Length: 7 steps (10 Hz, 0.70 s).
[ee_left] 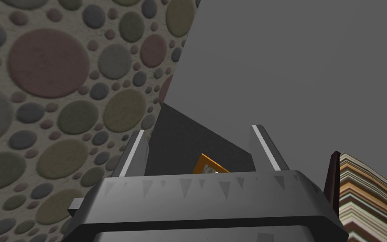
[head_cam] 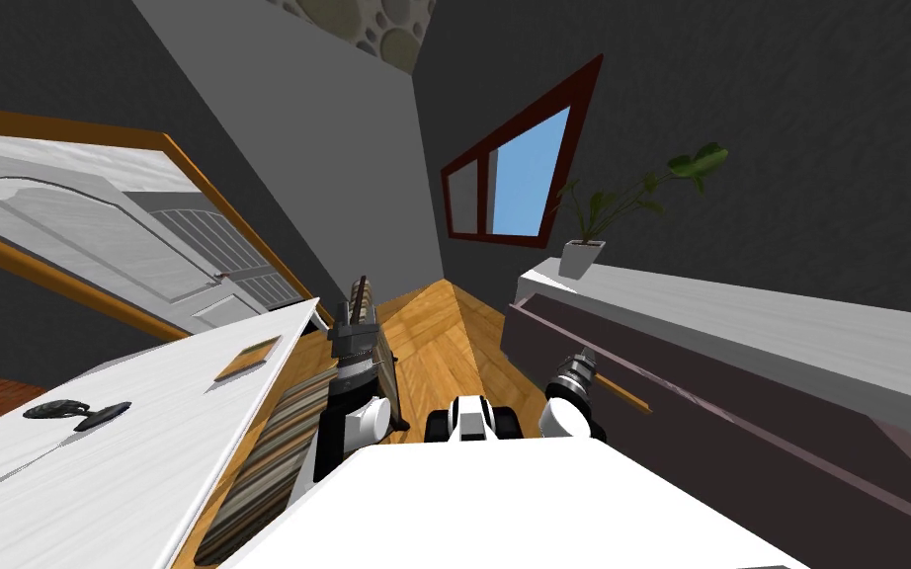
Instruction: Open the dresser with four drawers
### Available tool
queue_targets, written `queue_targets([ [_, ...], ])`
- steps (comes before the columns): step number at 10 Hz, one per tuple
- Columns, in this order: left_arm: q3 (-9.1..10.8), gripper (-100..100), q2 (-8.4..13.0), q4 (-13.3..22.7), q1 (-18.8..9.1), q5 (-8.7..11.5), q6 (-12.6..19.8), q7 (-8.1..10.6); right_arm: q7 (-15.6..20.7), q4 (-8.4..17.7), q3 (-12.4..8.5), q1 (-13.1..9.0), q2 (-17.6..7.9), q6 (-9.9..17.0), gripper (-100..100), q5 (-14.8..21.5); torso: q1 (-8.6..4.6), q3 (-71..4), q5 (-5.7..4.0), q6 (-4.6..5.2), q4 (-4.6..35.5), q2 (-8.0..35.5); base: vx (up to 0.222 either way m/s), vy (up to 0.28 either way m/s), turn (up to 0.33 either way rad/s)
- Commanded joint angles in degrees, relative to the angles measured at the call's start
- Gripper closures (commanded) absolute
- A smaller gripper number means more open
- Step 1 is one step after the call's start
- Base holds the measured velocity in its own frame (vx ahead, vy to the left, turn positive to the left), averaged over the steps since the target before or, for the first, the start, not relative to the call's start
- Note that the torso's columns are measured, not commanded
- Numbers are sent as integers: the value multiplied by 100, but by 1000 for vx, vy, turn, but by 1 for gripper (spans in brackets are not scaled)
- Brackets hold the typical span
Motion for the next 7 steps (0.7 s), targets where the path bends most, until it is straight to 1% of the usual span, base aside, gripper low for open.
queue_targets([
  [1,0,0,0,0,0,0,0,0,404,-381,56,69,-65,14,-100,-308,16,5,13,1,11,19,14,7,-40],
  [3,0,0,0,0,0,0,0,0,694,-657,100,130,-114,24,-100,-541,41,7,40,-3,32,43,10,10,-26],
  [4,0,0,0,0,0,0,0,0,601,-528,74,169,-100,25,-100,-522,52,8,54,1,41,55,12,2,-8],
  [5,-1,0,0,0,-1,0,0,0,624,-526,77,182,-97,24,0,-546,49,12,44,0,31,51,8,0,3],
  [7,-1,0,-1,0,-1,0,0,0,609,-480,82,199,-85,17,0,-561,25,5,26,2,17,31,0,0,0],
])
